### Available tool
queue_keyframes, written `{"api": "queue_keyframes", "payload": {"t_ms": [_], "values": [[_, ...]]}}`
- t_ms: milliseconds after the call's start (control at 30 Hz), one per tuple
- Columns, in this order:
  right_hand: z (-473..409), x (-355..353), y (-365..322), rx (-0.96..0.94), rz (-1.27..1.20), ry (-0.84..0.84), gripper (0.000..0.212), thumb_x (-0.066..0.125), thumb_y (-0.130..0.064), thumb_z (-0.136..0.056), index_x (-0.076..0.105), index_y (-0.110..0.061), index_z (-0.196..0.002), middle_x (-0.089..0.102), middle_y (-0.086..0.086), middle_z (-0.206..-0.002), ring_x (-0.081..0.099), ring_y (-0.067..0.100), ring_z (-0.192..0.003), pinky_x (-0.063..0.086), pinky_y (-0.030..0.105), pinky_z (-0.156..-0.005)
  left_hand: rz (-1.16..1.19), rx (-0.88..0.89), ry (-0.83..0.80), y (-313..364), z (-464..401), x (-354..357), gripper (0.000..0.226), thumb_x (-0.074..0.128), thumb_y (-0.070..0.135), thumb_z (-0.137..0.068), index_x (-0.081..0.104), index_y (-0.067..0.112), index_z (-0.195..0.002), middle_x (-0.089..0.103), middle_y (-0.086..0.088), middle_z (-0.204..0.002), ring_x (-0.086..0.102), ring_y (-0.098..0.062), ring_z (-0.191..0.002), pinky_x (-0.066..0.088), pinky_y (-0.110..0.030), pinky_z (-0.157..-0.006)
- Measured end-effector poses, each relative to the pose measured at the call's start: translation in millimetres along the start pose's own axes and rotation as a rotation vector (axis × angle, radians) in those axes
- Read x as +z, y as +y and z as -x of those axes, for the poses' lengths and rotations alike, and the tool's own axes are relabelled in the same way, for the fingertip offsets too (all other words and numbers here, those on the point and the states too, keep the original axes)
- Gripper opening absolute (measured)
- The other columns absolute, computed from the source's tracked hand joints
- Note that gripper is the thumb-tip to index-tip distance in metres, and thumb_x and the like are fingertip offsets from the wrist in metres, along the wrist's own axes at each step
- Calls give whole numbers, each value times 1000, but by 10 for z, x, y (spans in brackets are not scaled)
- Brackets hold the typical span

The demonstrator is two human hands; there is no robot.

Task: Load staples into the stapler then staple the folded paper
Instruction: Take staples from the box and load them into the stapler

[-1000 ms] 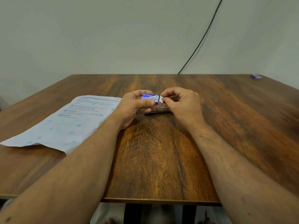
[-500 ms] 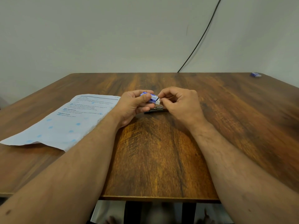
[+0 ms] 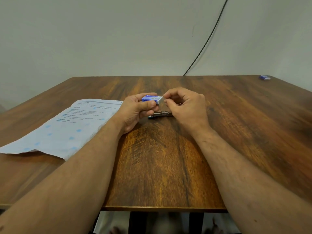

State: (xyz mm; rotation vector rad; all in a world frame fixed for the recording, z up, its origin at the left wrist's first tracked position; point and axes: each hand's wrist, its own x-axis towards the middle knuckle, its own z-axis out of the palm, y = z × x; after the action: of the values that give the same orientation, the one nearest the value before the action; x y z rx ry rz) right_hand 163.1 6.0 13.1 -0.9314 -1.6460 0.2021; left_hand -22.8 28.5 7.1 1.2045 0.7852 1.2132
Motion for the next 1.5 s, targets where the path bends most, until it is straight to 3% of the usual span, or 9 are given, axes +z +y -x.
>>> {"api": "queue_keyframes", "payload": {"t_ms": [133,400,633,1233,1400,1500], "values": [[18,0,-6,1,-9,-61,13,74,-5,-85,79,-16,-92,74,-12,-85,71,-2,-83,55,11,-73,-11,3,-1,13,18,15,43,68,-1,-83,64,4,-126,77,-10,-94,75,-13,-77,60,-16,-65],[24,-19,9,55,-31,-131,15,74,-6,-87,79,-19,-94,69,-21,-85,69,-11,-86,54,9,-77,-17,-2,-13,9,16,-2,43,67,-1,-87,63,4,-129,77,-12,-97,76,-15,-80,61,-17,-66],[7,13,-18,70,-91,-39,16,75,-5,-85,78,-20,-88,72,-20,-83,71,-6,-82,54,10,-75,13,58,37,-23,-7,-9,29,52,9,-101,63,5,-128,79,-9,-96,76,-11,-78,60,-16,-66],[-4,17,23,183,-125,-95,11,76,-8,-86,78,-16,-92,75,-13,-83,72,-4,-80,54,10,-72,12,20,-3,-28,-35,-31,37,62,10,-92,64,6,-129,78,-12,-103,76,-12,-83,61,-17,-67],[-26,64,53,189,-31,6,13,75,-9,-85,78,-21,-89,74,-14,-79,71,1,-73,59,21,-72,-169,205,247,-83,-84,16,27,67,5,-93,70,12,-119,73,-6,-98,68,-11,-77,55,-19,-55],[-27,74,98,221,-10,28,15,73,-9,-85,77,-22,-89,74,-11,-77,71,5,-70,61,28,-72,-255,220,386,-108,-128,-2,28,72,7,-90,71,14,-117,72,-7,-101,63,-11,-78,52,-18,-54]]}}
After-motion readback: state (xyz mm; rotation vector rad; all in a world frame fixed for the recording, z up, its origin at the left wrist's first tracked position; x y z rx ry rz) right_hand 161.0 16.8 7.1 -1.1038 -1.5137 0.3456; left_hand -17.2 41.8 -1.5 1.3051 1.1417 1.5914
